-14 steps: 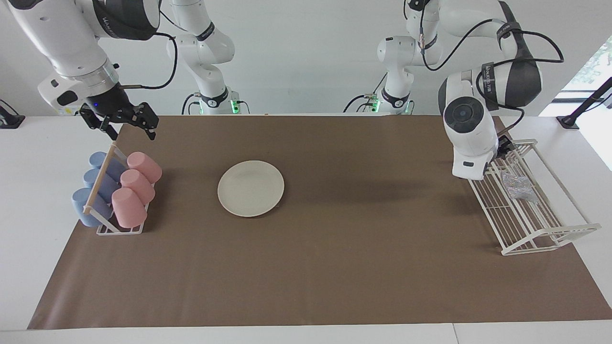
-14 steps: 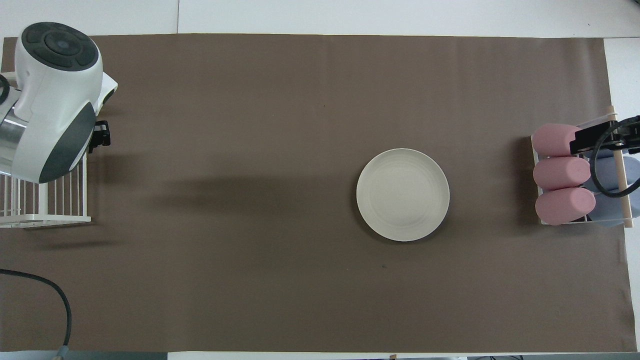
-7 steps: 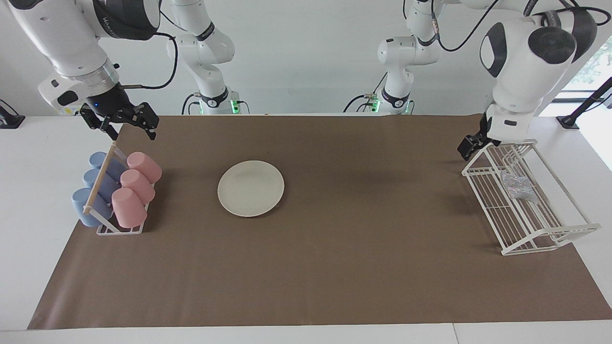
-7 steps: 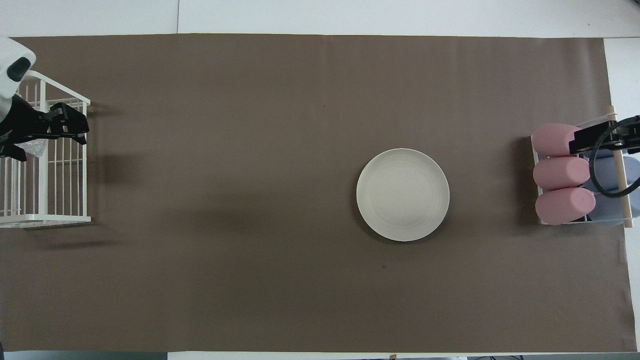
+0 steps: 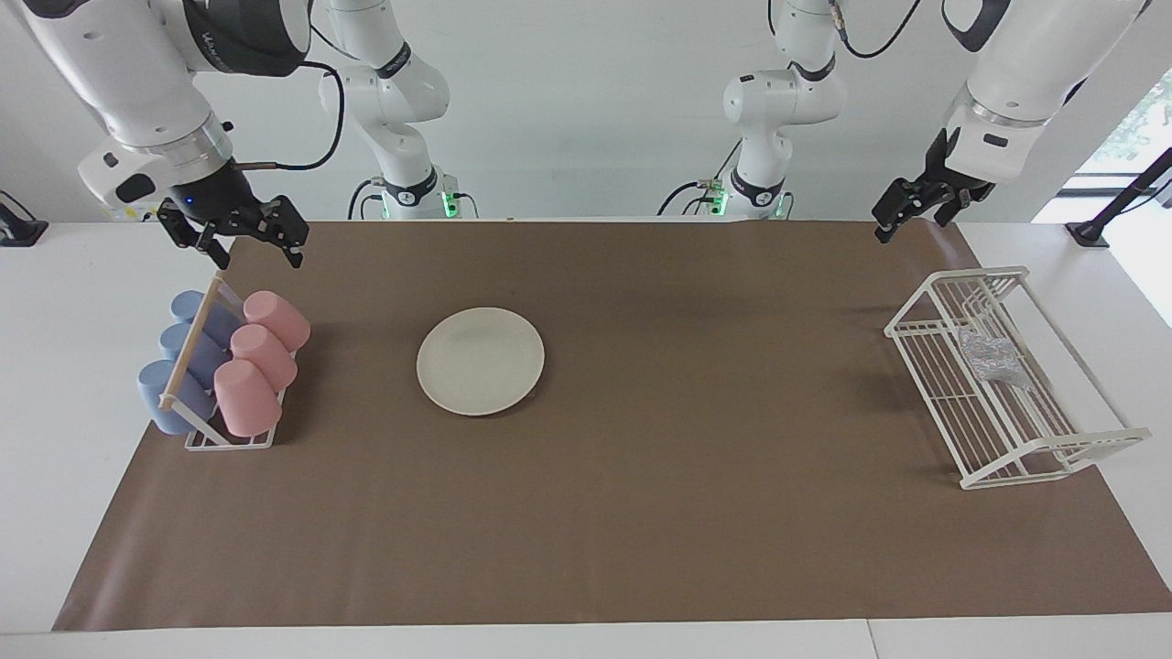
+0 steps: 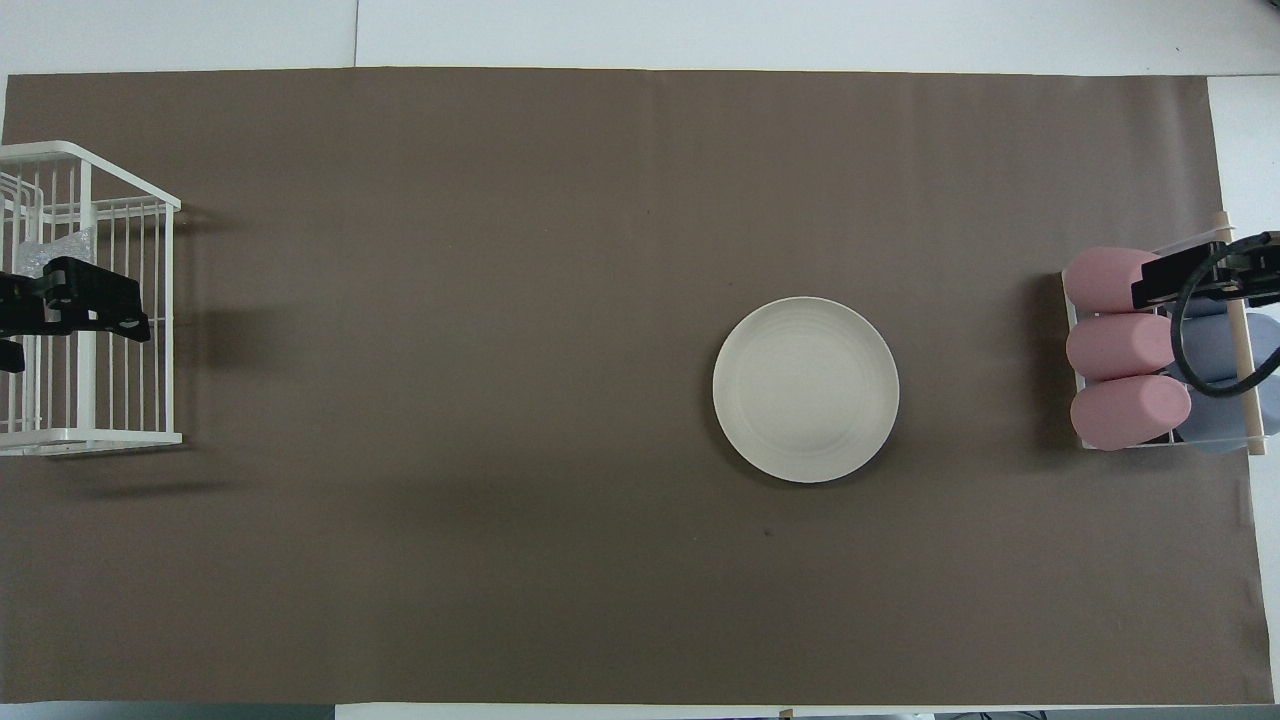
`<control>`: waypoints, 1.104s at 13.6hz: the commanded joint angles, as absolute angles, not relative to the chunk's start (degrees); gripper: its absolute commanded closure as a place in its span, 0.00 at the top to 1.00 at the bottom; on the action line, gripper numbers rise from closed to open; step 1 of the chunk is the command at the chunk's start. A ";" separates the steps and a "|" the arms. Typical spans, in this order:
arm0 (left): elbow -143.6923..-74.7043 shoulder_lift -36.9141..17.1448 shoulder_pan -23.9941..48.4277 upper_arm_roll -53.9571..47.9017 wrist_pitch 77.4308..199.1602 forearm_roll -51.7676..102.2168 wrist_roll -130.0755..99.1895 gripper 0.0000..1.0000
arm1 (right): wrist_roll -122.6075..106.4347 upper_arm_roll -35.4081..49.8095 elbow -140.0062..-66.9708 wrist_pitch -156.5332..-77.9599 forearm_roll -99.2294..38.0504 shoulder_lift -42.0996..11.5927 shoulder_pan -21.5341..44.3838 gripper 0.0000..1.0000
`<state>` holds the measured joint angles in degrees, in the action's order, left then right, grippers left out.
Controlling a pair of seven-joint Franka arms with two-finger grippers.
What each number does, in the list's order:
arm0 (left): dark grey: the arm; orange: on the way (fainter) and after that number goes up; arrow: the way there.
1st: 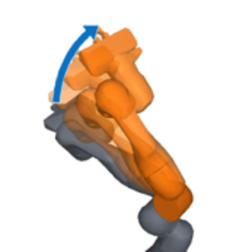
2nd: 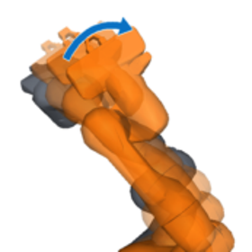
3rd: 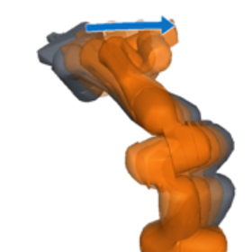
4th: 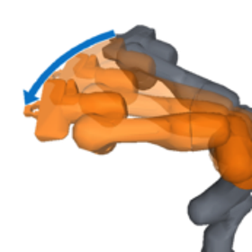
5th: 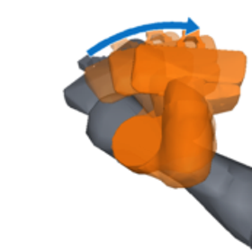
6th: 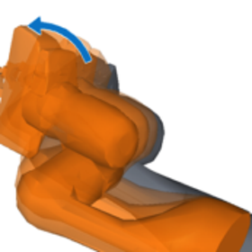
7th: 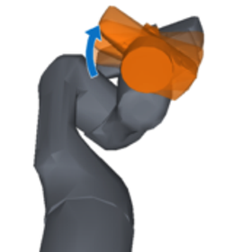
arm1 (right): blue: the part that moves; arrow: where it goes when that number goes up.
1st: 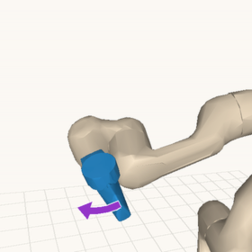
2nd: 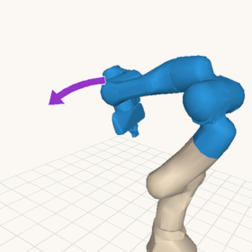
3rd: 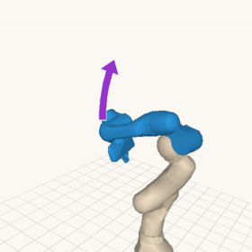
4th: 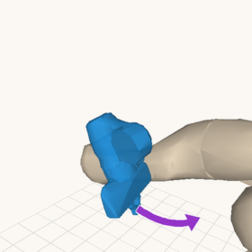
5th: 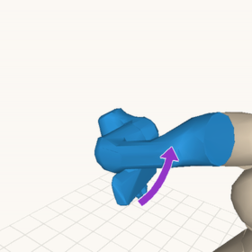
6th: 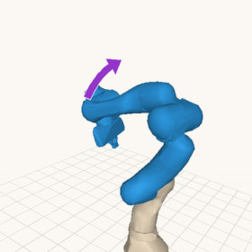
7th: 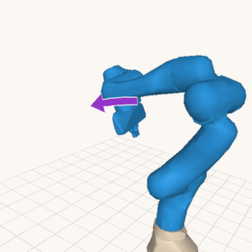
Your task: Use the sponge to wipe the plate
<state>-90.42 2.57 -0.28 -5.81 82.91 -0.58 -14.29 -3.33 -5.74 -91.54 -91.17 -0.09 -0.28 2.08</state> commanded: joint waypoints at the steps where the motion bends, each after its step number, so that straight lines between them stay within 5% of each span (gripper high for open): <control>1: -94.48 4.57 -0.26 -5.63 86.03 0.70 -11.87 1.00 | -1.94 -5.36 -91.49 -91.85 -0.97 -0.09 2.11 1.00; 15: -93.95 3.96 4.75 -1.49 85.61 2.90 -12.30 1.00 | -1.50 -5.36 -91.58 -91.93 -0.97 -0.09 2.11 1.00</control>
<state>-92.59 2.90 4.12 -2.43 85.19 2.00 -12.93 -2.77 -5.57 -91.53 -91.17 -0.10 -0.28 2.15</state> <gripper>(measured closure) 0.000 0.000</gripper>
